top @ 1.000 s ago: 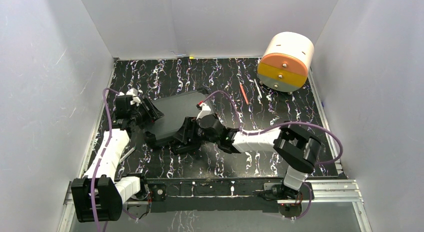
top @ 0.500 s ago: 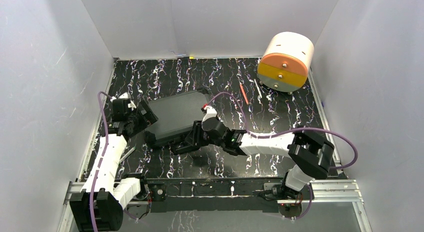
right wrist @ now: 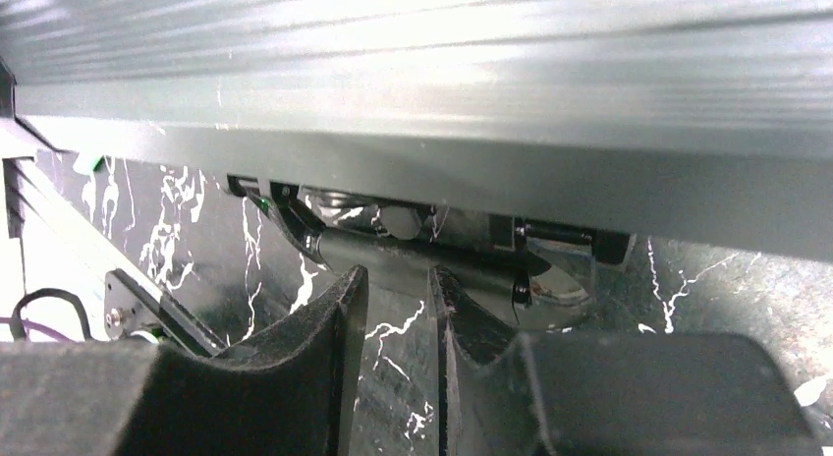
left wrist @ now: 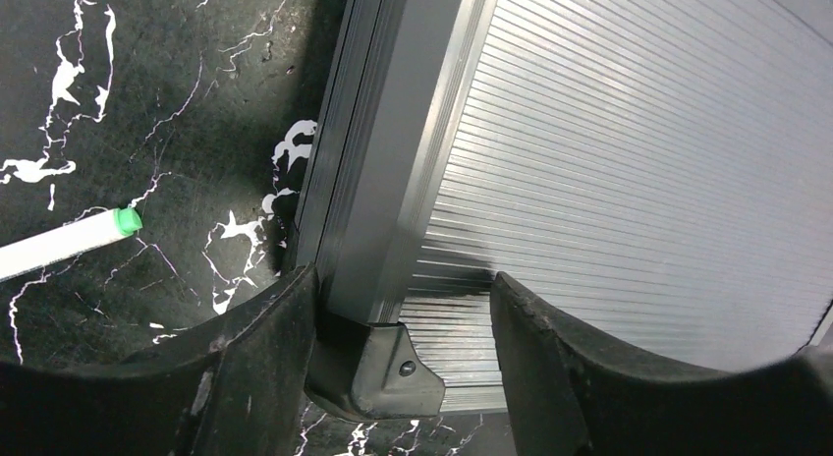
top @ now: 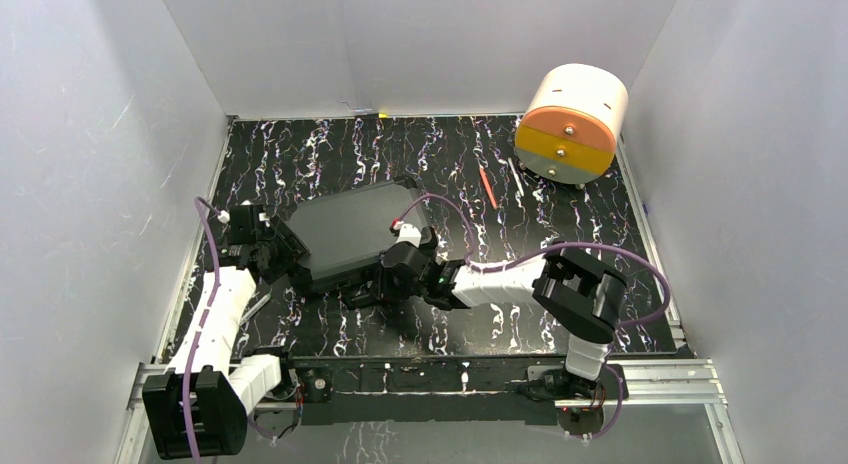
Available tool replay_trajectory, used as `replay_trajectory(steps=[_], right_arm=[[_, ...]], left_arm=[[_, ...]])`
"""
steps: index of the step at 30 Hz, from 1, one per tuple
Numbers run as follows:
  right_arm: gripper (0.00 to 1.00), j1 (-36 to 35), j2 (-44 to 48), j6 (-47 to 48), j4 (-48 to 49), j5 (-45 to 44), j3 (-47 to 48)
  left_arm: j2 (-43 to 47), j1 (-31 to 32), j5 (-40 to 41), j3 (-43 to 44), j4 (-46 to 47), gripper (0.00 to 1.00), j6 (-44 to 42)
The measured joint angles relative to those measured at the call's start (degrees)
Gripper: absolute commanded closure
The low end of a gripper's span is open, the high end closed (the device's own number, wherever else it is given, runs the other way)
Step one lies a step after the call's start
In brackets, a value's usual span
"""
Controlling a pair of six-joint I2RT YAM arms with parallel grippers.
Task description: Pack up texas hold em set
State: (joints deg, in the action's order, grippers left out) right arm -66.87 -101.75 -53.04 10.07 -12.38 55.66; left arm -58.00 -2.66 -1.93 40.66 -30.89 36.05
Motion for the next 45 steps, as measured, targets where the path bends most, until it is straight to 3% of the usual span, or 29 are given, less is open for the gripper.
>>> replay_trajectory(steps=[9,14,23,26,28,31,33,37,41,45], right_arm=[[0.81,-0.07,-3.85,-3.19,-1.49,-6.21,3.19],[1.00,-1.97,-6.60,-7.10,-9.68,-10.73,9.01],[1.00,-3.13,-10.01,-10.43,-13.40,-15.15,13.62],[1.00,-3.13,-10.16,-10.25,-13.11,-15.54,13.77],[1.00,-3.15,-10.03,-9.86,-13.09,-15.54,13.77],[0.93,-3.15,-9.38,-8.35,-12.83,-15.34,13.40],[0.81,-2.84,-7.89,-6.34,-12.48,-15.56,11.91],[0.65,-1.62,1.81,-1.27,-12.90,-15.08,7.13],[0.47,-1.53,15.06,1.16,-13.29,-16.57,3.08],[0.32,-1.92,30.75,2.43,-19.58,-23.15,-0.15]], left_arm=[[0.24,-0.04,2.34,-0.11,0.00,0.52,3.69],[0.35,-0.07,2.36,-0.09,-0.04,0.54,3.58],[-1.14,-0.20,2.73,1.62,-0.87,0.53,3.61],[-1.64,-0.24,3.23,2.29,-1.09,0.47,3.56],[-1.92,-0.22,3.19,2.89,-1.77,0.37,3.13],[-2.80,0.09,2.56,4.79,-4.79,0.25,1.70],[-3.65,0.22,2.32,7.85,-7.17,0.16,-0.24],[-4.59,0.31,1.51,16.02,-9.03,0.02,-5.60],[-3.69,0.31,1.42,22.38,-9.92,0.02,-10.51],[-0.11,0.31,1.81,26.88,-11.69,0.02,-13.31]])
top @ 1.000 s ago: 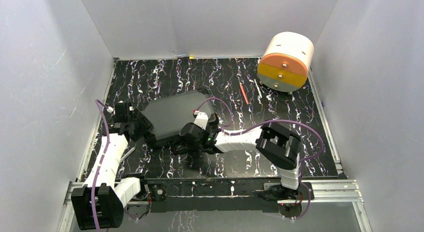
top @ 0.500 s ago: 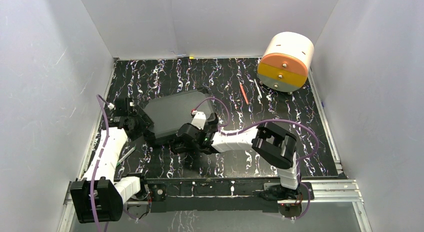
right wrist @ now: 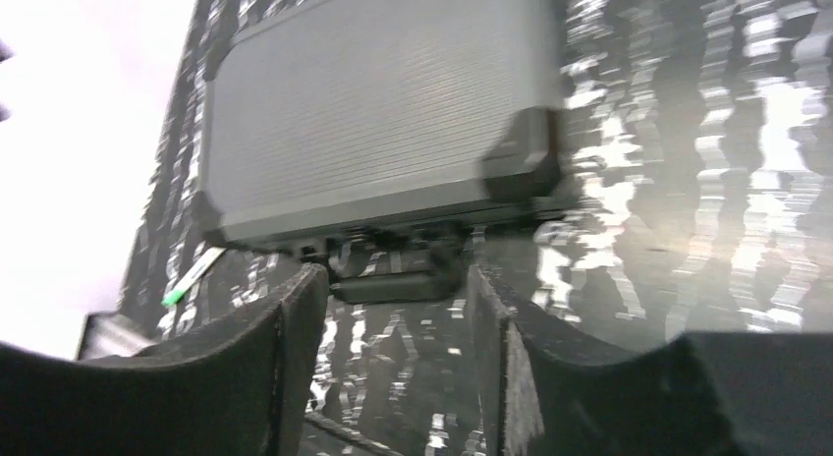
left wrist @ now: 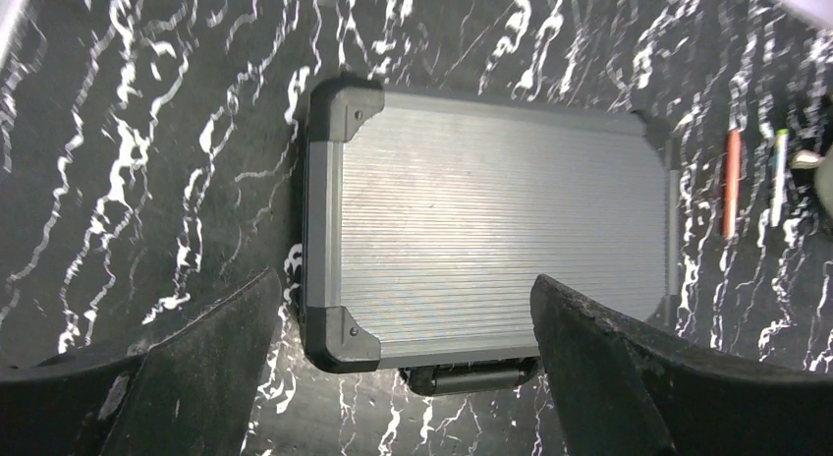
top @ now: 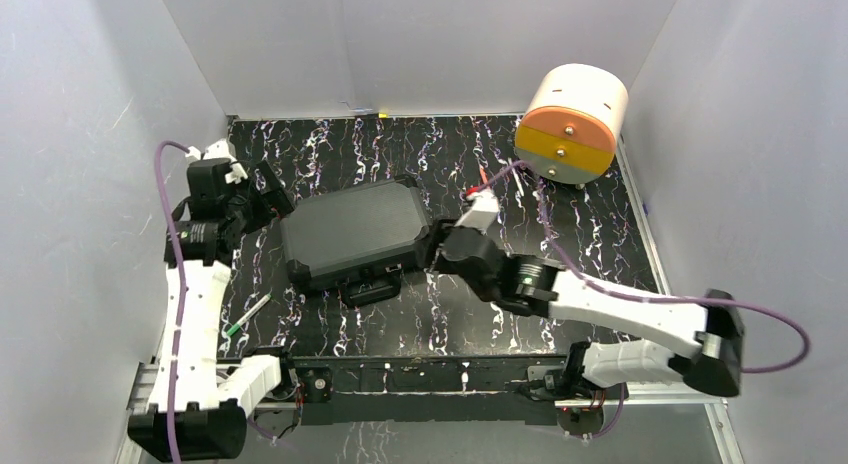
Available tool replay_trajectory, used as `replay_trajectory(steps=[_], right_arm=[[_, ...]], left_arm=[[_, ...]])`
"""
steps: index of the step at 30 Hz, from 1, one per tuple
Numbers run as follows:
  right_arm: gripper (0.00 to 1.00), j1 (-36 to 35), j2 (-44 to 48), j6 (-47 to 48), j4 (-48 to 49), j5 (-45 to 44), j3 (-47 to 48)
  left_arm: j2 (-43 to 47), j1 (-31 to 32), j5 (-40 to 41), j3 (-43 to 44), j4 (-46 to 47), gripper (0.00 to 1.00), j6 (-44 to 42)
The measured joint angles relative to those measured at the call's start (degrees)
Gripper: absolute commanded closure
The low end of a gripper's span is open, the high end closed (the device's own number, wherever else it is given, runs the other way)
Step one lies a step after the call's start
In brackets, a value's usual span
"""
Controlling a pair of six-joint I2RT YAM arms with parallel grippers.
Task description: Pack up texas hold em set
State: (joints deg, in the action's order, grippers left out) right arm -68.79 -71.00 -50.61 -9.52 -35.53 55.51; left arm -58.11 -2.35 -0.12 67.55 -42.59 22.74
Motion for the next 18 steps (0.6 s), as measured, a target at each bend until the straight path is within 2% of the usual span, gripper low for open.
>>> replay_trajectory(steps=[4,9,13,18], right_arm=[[0.20,-0.07,11.43,1.44,-13.11,-9.75,0.26],[0.10,0.04,22.99,6.51,-28.30,-20.35,7.10],[0.05,0.04,29.83,11.72,-34.07,-25.40,15.06],[0.04,0.04,36.96,16.52,-36.68,-29.18,20.55]], left_arm=[[5.79,0.00,1.14,2.84,-0.87,0.02,-1.92],[11.61,0.02,4.00,9.57,-2.60,0.02,-4.39],[13.73,0.13,6.93,12.55,-3.65,0.02,-5.44],[13.88,1.49,11.76,17.59,-6.73,0.01,-6.16]])
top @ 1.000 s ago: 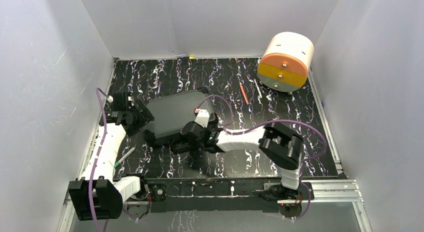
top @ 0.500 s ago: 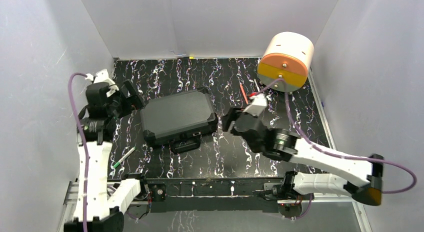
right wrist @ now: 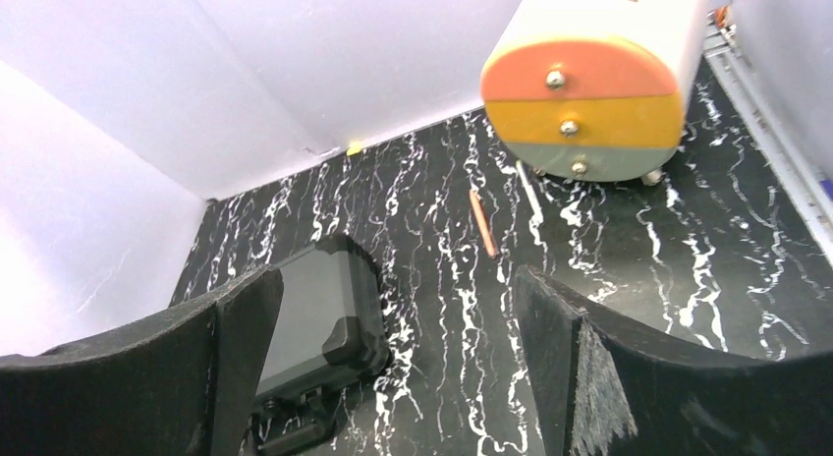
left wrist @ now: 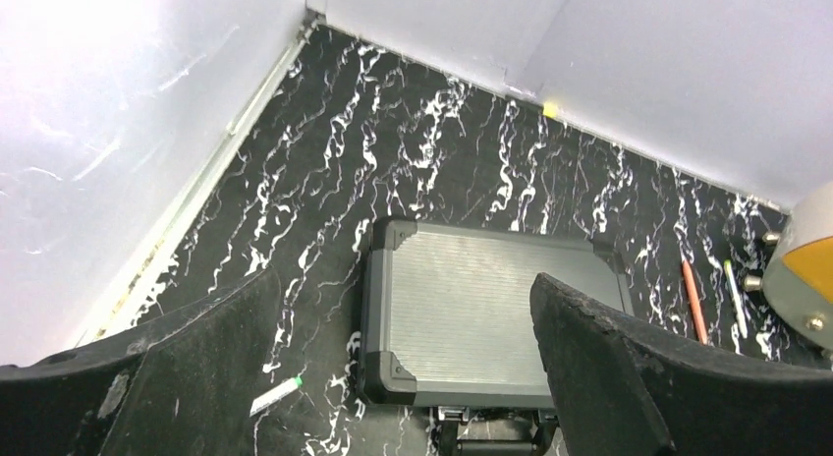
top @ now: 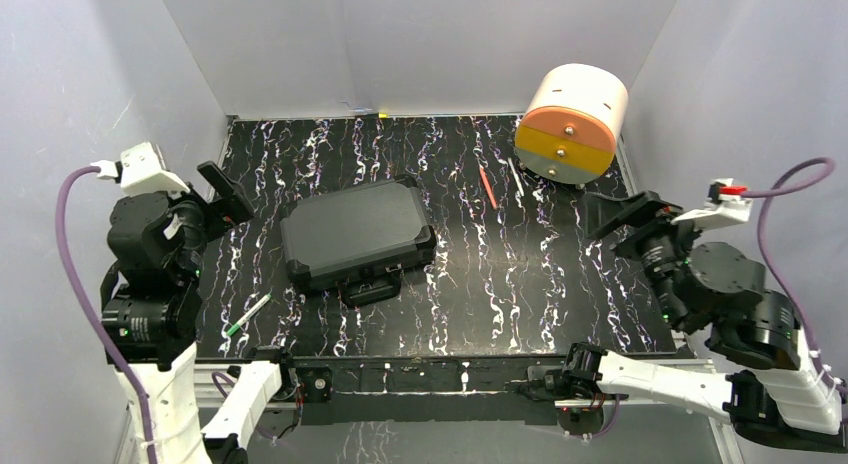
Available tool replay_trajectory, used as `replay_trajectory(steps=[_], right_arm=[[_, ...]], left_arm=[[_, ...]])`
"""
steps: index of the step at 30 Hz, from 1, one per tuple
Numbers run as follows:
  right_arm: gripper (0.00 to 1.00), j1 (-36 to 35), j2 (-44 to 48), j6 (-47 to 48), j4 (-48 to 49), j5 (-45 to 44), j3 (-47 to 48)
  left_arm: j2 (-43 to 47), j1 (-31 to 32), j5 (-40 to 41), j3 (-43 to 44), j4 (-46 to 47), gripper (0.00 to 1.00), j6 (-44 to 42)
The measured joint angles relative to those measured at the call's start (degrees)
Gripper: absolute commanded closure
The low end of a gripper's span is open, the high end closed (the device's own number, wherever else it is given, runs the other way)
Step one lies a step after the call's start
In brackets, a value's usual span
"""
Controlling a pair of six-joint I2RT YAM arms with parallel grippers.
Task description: Pack up texas hold em set
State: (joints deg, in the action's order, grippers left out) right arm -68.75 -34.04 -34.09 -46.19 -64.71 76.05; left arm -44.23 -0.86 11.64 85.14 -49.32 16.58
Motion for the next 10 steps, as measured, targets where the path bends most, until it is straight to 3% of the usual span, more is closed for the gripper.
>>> replay_trajectory(steps=[10], right_arm=[[0.05,0.00,1.88,4.09,-1.01,-2.23,0.92]], left_arm=[[-0.17,1.49,5.99,7.67,-1.73,0.02,-1.01]])
